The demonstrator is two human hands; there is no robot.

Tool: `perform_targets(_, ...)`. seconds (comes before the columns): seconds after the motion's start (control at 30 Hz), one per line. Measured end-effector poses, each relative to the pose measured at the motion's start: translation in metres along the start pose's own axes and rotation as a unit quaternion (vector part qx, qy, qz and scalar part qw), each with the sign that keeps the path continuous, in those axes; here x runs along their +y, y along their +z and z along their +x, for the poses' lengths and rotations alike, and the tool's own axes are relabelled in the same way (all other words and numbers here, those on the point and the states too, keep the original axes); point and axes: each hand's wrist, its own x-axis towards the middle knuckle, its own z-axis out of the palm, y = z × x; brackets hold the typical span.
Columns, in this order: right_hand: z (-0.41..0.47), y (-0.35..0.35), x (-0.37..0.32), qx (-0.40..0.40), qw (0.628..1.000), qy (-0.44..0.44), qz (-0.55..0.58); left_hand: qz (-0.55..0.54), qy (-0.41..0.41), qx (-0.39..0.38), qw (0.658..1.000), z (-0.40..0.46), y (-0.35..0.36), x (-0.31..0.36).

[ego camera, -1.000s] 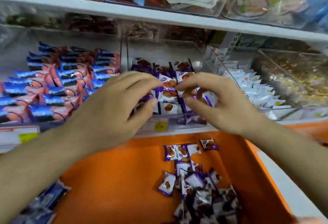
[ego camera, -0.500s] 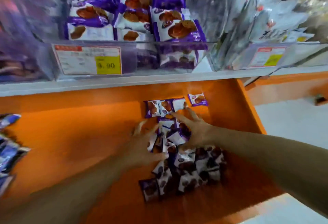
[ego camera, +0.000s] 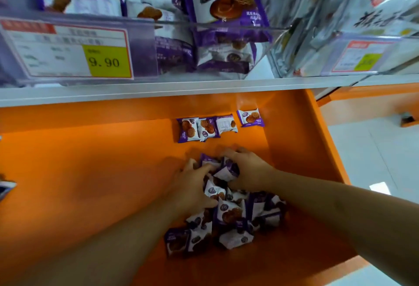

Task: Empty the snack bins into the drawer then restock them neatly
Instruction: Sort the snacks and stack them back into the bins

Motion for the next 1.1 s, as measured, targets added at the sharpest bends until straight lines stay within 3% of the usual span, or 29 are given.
perform_targets(0.27,-0.026,-0.016,-0.02,0.059,0.995,-0.05,0.06,-0.077,0.044,0.019,0.996,-0.021,-0.03,-0.016)
perform_targets(0.57,-0.049,-0.052,-0.063,0.096,0.98,-0.158,0.077,0.031,0.099,0.099,0.99,-0.082,-0.097,-0.012)
perform_targets(0.77,-0.11,-0.1,-0.117,0.185,0.947,-0.239,0.111,0.048,0.137,0.167,0.975,-0.163,-0.165,0.024)
perform_targets(1.0,-0.207,-0.194,-0.178,0.349,0.889,-0.288,0.075,0.099,0.198,0.284,0.933,-0.257,-0.258,0.1)
perform_targets(1.1,-0.211,-0.244,-0.201,0.344,0.888,-0.27,0.14,0.119,0.243,0.379,0.885,-0.27,-0.296,0.128)
